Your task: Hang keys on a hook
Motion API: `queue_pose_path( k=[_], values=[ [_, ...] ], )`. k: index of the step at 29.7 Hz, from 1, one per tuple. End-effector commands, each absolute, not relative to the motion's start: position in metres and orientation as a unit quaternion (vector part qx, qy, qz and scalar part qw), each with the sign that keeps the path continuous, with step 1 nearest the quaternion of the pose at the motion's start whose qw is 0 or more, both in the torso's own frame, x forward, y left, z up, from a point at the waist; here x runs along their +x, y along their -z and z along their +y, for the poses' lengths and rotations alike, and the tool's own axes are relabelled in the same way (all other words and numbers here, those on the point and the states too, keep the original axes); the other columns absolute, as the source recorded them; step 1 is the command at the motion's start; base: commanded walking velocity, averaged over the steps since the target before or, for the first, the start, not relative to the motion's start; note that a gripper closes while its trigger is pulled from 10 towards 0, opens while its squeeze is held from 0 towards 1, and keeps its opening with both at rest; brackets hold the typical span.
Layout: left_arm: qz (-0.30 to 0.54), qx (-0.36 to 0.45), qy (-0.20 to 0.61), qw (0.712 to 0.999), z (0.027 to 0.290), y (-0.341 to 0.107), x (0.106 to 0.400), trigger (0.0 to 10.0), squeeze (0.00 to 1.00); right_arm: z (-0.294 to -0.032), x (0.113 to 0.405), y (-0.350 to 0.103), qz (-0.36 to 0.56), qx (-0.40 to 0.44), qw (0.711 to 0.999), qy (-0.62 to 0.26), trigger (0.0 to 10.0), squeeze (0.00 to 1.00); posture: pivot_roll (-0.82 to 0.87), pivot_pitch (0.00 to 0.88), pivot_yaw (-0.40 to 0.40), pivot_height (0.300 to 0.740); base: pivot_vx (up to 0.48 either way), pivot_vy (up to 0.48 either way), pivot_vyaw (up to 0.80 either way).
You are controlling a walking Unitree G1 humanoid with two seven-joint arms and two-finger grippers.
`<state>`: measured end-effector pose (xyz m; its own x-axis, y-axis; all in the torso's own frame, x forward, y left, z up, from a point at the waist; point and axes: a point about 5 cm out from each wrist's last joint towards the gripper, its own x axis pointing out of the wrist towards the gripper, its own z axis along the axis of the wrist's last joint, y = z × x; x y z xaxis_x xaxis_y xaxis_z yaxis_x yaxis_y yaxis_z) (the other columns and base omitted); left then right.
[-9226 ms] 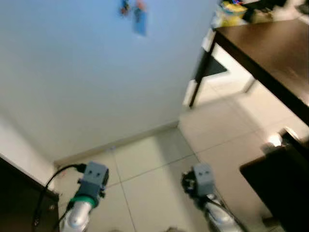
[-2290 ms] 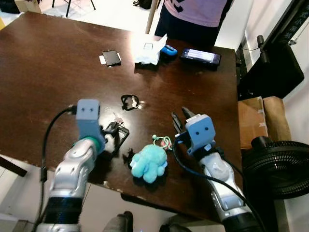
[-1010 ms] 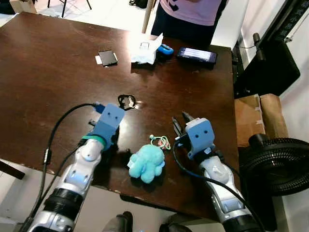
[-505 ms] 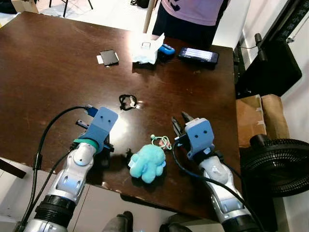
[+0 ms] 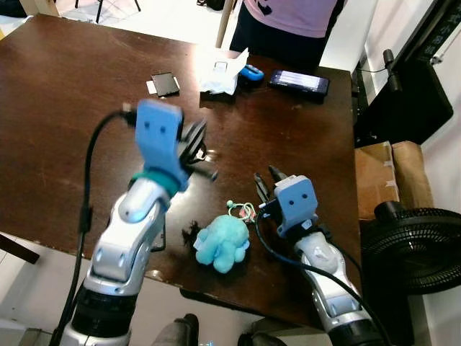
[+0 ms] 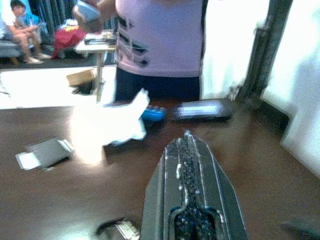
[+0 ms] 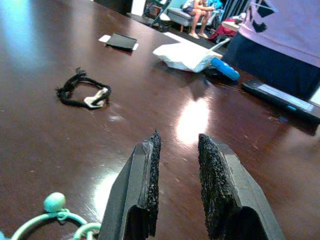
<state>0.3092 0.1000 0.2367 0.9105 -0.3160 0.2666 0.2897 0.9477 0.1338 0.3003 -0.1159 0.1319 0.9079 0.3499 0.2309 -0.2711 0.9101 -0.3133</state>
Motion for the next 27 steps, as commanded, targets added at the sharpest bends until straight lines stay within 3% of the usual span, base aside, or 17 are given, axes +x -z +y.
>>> queue_pose_path(
  k=[1,4,12,13,15,16,19,22,23,27],
  values=[
    [-0.089,0.122,0.120,0.981,0.111,-0.211,0.312,10.0,0.00,-0.117,0.298,-0.126,-0.132,-0.138,0.969,-0.159,10.0,0.00,0.05,0.128,0.088,0.740,0.000,0.000,0.00],
    [-0.034,0.165,0.107,0.980,0.130,-0.192,0.303,10.0,0.00,-0.121,0.296,-0.124,-0.129,-0.140,0.970,-0.153,10.0,0.00,0.04,0.129,0.090,0.740,0.000,0.000,0.00],
    [0.053,0.168,0.071,0.982,0.168,-0.171,0.262,10.0,0.00,-0.128,0.291,-0.120,-0.123,-0.145,0.971,-0.147,10.0,0.00,0.05,0.135,0.099,0.740,0.000,0.000,0.00],
    [0.067,0.169,0.062,0.981,0.173,-0.168,0.255,10.0,0.09,-0.128,0.291,-0.119,-0.121,-0.146,0.971,-0.147,10.0,0.00,0.05,0.135,0.099,0.740,0.000,0.000,0.00],
    [0.067,0.169,0.062,0.981,0.173,-0.168,0.255,10.0,0.09,-0.128,0.291,-0.119,-0.121,-0.146,0.971,-0.147,10.0,0.00,0.05,0.135,0.099,0.740,0.000,0.000,0.00],
    [0.082,0.168,0.052,0.981,0.177,-0.164,0.250,10.0,1.00,-0.127,0.291,-0.118,-0.120,-0.146,0.970,-0.150,10.0,0.00,0.07,0.135,0.093,0.740,0.000,0.000,0.00],
    [0.096,0.166,0.042,0.981,0.179,-0.158,0.247,10.0,1.00,-0.125,0.292,-0.118,-0.120,-0.146,0.970,-0.154,10.0,0.00,0.08,0.138,0.089,0.740,0.000,0.000,0.00],
    [0.108,0.165,0.031,0.980,0.180,-0.152,0.247,10.0,1.00,-0.124,0.293,-0.118,-0.119,-0.145,0.970,-0.157,10.0,0.00,0.08,0.138,0.089,0.740,0.000,0.000,0.00],
    [0.117,0.161,0.023,0.980,0.179,-0.145,0.248,10.0,0.00,-0.122,0.293,-0.118,-0.119,-0.144,0.969,-0.160,10.0,0.00,0.09,0.147,0.081,0.740,0.000,0.000,0.00],
    [0.130,0.144,0.006,0.981,0.175,-0.135,0.257,10.0,0.00,-0.119,0.294,-0.117,-0.118,-0.142,0.969,-0.166,10.0,0.00,0.09,0.154,0.080,0.740,0.000,0.000,0.00]
  ],
)
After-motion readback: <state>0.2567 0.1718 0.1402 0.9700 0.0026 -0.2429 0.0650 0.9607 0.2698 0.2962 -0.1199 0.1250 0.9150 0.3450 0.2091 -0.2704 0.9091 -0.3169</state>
